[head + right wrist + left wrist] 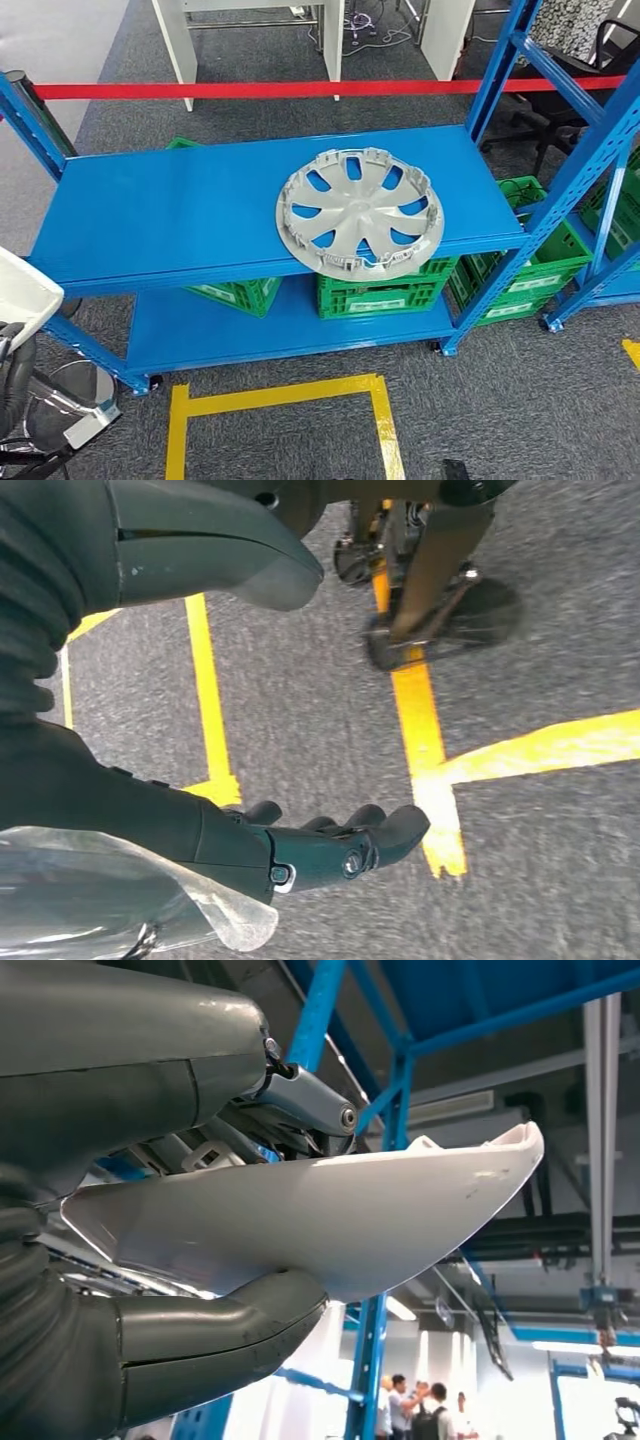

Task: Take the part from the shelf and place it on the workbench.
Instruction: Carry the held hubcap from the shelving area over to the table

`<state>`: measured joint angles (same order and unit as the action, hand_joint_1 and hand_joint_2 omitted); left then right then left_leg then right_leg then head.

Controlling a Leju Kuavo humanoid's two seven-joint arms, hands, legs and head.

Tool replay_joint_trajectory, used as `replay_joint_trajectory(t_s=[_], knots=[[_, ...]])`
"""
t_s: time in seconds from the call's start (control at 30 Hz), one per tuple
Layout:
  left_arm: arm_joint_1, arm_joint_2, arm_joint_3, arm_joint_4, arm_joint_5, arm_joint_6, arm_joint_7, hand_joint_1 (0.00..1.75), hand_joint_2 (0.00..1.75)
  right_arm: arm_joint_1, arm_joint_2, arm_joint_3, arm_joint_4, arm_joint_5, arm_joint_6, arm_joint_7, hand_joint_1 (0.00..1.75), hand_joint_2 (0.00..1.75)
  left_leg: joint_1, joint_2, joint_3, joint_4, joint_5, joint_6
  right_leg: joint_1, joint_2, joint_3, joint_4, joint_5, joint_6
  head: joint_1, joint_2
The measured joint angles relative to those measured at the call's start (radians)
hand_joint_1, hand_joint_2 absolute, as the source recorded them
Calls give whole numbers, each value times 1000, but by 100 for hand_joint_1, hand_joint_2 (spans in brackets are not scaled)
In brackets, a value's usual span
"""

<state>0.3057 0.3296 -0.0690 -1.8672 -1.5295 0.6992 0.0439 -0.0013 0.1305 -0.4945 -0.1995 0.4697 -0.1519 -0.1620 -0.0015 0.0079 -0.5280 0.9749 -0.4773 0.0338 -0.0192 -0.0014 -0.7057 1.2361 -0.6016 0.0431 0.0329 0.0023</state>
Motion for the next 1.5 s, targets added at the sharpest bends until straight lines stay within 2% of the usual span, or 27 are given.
replay_joint_trajectory(t_s=[0.03,0.1,0.17,0.2,0.27,0.33,0.37,0.43,0.5,0.53,0.57,0.6,0.67,0.73,0.83,0.87,0.93,1.0,1.03,1.1,1.13,1.2,1.27,1.3,1.37,1.43,1.5], knots=[[3,0,0,0,1,0,2,175,175,0,0,-1,0,1,0,0,0,175,-2,0,-15,2,10,1,0,0,1,47,-13,0,0,0],[11,0,2,-2,5,0,6,175,175,-1,0,-4,0,5,-2,0,0,175,-7,1,-44,7,29,0,2,0,47,45,22,-4,1,0],[21,0,9,-7,14,0,8,175,175,-3,1,-5,-2,10,-4,0,0,175,-10,1,-66,16,43,-4,6,0,154,-82,60,-16,2,0],[26,0,15,-11,20,0,7,175,175,-5,1,-5,-3,12,-6,0,0,175,-12,1,-74,21,50,-7,8,-1,210,-161,57,-21,3,0],[31,-1,25,-19,33,0,-4,175,175,-10,4,-6,-4,16,-8,-1,0,175,-12,3,-85,26,66,-16,14,0,267,-258,36,-26,6,0],[36,-5,35,-27,50,1,-26,175,175,-10,7,-6,-4,23,-10,-1,0,175,-11,2,-93,27,78,-26,13,-2,261,-275,42,-30,12,0],[38,-7,41,-31,60,1,-38,175,175,-9,8,-7,-4,28,-11,0,0,175,-9,1,-98,33,65,-32,11,-4,255,-276,51,-36,13,0],[41,-14,58,-35,84,1,-57,175,175,-9,10,-8,-4,38,-13,1,0,175,-3,-2,-119,100,-12,-46,7,-9,239,-278,72,-48,12,0],[44,-21,74,-35,110,1,-71,175,175,-9,13,-9,-4,46,-13,2,0,175,5,-3,-143,228,-105,-60,7,-11,217,-274,91,-53,10,0],[45,-24,80,-35,123,1,-77,175,175,-10,14,-9,-4,48,-13,3,0,175,10,-3,-147,280,-125,-65,7,-11,203,-270,99,-53,11,0],[47,-27,87,-35,135,1,-83,175,175,-10,16,-10,-4,51,-14,3,0,175,13,-3,-139,302,-122,-70,7,-12,189,-264,106,-52,12,0],[49,-29,95,-34,148,1,-87,175,175,-10,18,-10,-4,53,-14,5,0,175,17,-3,-115,285,-101,-73,6,-12,174,-258,112,-50,13,0],[51,-33,114,-32,172,1,-95,175,175,-11,22,-10,-4,58,-16,8,0,175,24,-4,-29,162,-53,-77,4,-11,146,-243,121,-43,20,0],[53,-35,132,-29,187,1,-100,175,175,-12,26,-10,-4,60,-19,11,0,175,23,-9,40,41,-45,-72,4,-9,124,-233,133,-31,26,0],[57,-38,147,-23,193,1,-106,175,175,-12,29,-10,-4,61,-21,14,0,175,17,-11,45,3,-45,-50,3,-7,109,-232,152,-12,31,0],[57,-40,150,-21,193,1,-108,175,175,-11,29,-10,-4,61,-21,15,0,175,17,-8,39,1,-37,-40,1,-6,103,-227,143,-6,33,0],[55,-43,153,-16,197,0,-110,175,175,-10,29,-11,-4,62,-21,18,0,175,18,-3,25,-2,-20,-19,1,-3,78,-166,78,0,35,0],[54,-48,157,-11,204,0,-115,175,175,-11,29,-11,-4,64,-21,21,0,175,13,0,1,3,-3,-9,1,-1,40,-35,-11,1,37,0],[54,-50,159,-7,206,-1,-117,175,175,-11,29,-12,-4,64,-21,23,0,175,11,1,-14,6,6,-7,1,-1,28,25,-34,0,37,0],[53,-55,162,-1,209,-1,-122,175,175,-11,29,-13,-4,66,-21,25,0,175,6,1,-45,13,25,-6,2,-1,47,58,-14,-3,37,0],[53,-57,164,2,209,-2,-124,175,175,-11,29,-13,-4,66,-21,26,0,175,5,1,-60,16,34,-7,4,-1,82,20,18,-7,37,0],[53,-60,167,6,209,-2,-126,175,175,-14,29,-14,-4,68,-21,26,0,175,2,1,-84,23,52,-13,9,-1,189,-123,54,-19,37,0],[50,-62,169,8,209,-4,-127,175,175,-18,29,-14,-4,70,-21,26,0,175,0,2,-96,27,70,-22,14,-1,267,-247,41,-26,36,0],[47,-62,169,9,209,-6,-128,175,175,-19,29,-14,-4,72,-21,26,0,175,0,3,-101,26,80,-28,16,-1,281,-275,33,-27,36,0],[42,-63,170,12,209,-8,-129,175,175,-17,30,-15,-4,75,-21,27,0,175,3,2,-109,24,88,-39,16,-2,264,-283,43,-34,35,0],[40,-62,171,16,209,-10,-129,175,175,-16,30,-16,-4,78,-21,27,0,175,6,0,-124,65,27,-51,12,-7,239,-285,66,-49,30,0],[39,-63,171,20,209,-11,-129,175,175,-17,31,-17,-4,79,-20,27,0,175,11,-1,-140,178,-83,-63,12,-11,214,-283,88,-58,23,0]])
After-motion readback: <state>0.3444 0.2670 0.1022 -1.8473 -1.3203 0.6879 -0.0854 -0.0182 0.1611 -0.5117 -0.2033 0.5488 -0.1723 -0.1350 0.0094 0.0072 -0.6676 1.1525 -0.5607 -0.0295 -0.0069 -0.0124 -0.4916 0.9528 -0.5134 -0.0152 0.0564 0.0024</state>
